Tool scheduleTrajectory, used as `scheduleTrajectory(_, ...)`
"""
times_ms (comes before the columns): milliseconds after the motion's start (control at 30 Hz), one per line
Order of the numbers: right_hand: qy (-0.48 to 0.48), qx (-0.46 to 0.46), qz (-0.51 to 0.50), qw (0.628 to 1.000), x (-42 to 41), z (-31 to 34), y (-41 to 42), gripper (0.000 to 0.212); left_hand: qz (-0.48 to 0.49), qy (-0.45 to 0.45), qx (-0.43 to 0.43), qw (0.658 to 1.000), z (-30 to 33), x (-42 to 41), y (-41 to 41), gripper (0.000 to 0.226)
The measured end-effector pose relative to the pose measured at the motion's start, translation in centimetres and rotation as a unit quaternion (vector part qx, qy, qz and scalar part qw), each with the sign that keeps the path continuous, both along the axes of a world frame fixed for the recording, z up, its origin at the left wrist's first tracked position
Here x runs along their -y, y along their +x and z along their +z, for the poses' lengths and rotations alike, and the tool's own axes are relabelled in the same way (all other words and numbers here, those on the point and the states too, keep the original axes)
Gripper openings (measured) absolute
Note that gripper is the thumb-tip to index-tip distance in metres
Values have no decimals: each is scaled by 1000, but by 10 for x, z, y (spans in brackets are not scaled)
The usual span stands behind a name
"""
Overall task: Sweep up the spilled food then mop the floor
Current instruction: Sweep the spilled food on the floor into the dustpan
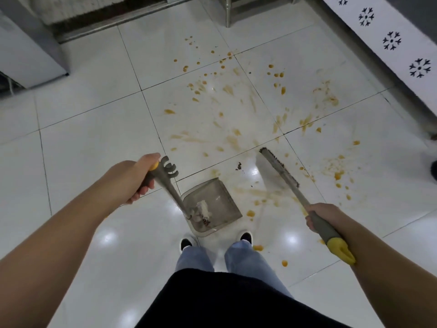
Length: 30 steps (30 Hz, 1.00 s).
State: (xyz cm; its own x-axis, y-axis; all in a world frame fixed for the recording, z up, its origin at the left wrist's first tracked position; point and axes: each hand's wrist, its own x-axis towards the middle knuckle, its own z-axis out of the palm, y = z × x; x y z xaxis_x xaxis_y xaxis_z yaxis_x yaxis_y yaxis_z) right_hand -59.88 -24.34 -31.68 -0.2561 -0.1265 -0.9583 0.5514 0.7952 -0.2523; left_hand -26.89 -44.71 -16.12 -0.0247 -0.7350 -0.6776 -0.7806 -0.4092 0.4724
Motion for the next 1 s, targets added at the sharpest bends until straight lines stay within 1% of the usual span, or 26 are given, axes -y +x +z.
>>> scheduleTrajectory(67,-27,56,-74,995,3,0,-3,23,-11,-15,35,999,-1,-8,-6,55)
scheduleTrajectory(100,-54,93,-137,985,5,0,-4,23,-10,-20,45,999,-3,-11,-7,55)
scheduleTrajectory(167,-105,159,-261,946,10,-2,-2,19,-3,-27,58,998,-3,-17,-2,57)
scheduleTrajectory(200,-121,175,-299,930,13,-5,0,16,0,-29,62,998,-2,-19,1,57)
scheduleTrajectory(333,-157,191,-352,903,43,-3,22,15,25,-35,74,996,3,-21,7,57)
scheduleTrajectory(467,-198,204,-417,864,68,-5,29,14,29,-29,65,997,6,-23,7,55)
scheduleTrajectory(567,-213,209,-417,858,76,-23,22,14,25,-17,58,998,3,-28,8,52)
scheduleTrajectory(667,-203,203,-415,863,78,-36,13,13,22,-21,51,998,-1,-29,11,52)
scheduleTrajectory(767,-210,205,-379,878,75,-30,8,10,36,-29,39,998,4,-22,9,51)
scheduleTrajectory(867,-192,200,-307,911,67,-10,6,6,46,-34,27,998,10,-12,4,51)
scheduleTrajectory(1000,-110,131,-142,975,62,14,8,18,26,-19,-2,999,13,9,-8,56)
